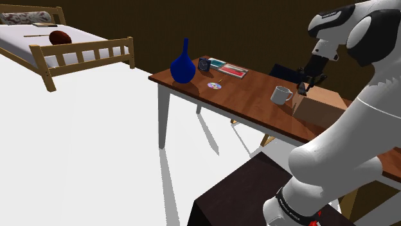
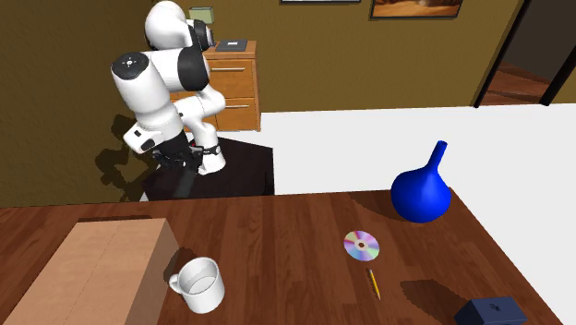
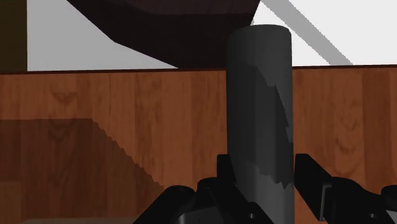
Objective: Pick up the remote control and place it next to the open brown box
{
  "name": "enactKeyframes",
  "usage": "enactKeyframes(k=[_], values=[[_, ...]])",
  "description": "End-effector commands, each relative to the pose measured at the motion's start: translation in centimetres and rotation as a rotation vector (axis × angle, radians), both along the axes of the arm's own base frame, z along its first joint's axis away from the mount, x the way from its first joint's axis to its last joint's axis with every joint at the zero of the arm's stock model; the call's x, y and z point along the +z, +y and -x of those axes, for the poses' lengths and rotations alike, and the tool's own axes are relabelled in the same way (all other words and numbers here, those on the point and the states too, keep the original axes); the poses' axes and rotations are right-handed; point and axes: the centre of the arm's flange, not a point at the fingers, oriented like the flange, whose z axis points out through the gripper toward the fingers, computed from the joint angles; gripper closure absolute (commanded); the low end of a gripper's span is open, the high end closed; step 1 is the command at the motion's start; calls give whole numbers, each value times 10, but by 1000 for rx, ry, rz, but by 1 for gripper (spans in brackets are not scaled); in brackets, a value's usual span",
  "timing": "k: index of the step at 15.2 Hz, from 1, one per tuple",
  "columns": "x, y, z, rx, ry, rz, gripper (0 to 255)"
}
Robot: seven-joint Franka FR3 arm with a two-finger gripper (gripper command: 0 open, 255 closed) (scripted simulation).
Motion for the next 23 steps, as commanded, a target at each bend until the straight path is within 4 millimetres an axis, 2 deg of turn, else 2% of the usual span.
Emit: enactKeyframes(k=[1, 17, 23], values=[[2, -10, 25, 2, 0, -1, 255], [2, -94, 223, 2, 0, -1, 255], [-30, -94, 223, 2, 0, -1, 255]])
